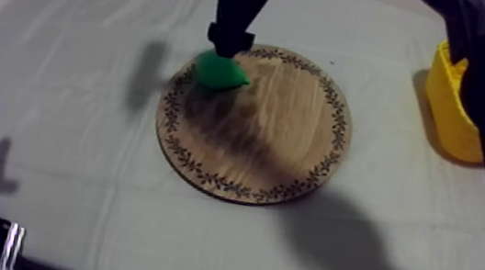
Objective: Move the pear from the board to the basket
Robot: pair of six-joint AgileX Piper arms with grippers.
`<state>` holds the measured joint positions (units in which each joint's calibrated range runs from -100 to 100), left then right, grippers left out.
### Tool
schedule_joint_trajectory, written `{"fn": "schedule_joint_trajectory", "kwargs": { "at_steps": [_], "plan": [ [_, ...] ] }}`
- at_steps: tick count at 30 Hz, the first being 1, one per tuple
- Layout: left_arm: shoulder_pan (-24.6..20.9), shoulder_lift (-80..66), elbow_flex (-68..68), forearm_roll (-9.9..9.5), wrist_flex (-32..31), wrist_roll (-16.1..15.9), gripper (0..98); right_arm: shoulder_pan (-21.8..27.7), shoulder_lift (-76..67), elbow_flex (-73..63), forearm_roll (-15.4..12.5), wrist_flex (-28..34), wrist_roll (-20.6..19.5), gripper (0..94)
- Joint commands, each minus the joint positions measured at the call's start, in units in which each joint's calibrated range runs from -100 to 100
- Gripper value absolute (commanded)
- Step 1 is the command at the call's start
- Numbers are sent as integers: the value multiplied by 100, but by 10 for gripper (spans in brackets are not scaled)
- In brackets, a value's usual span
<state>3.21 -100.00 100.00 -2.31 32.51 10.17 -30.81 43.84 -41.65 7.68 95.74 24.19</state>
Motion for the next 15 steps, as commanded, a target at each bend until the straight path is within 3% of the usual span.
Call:
{"fn": "schedule_joint_trajectory", "kwargs": {
  "at_steps": [1,7,15],
  "plan": [
    [2,0,0,-1,-1,1,1,3,142,-43,7,-4,-30,737],
    [2,0,0,-1,-1,1,1,28,692,-428,-62,11,-57,674],
    [2,0,0,-1,-1,1,1,35,1390,-1026,-64,45,-77,670]
  ]
}}
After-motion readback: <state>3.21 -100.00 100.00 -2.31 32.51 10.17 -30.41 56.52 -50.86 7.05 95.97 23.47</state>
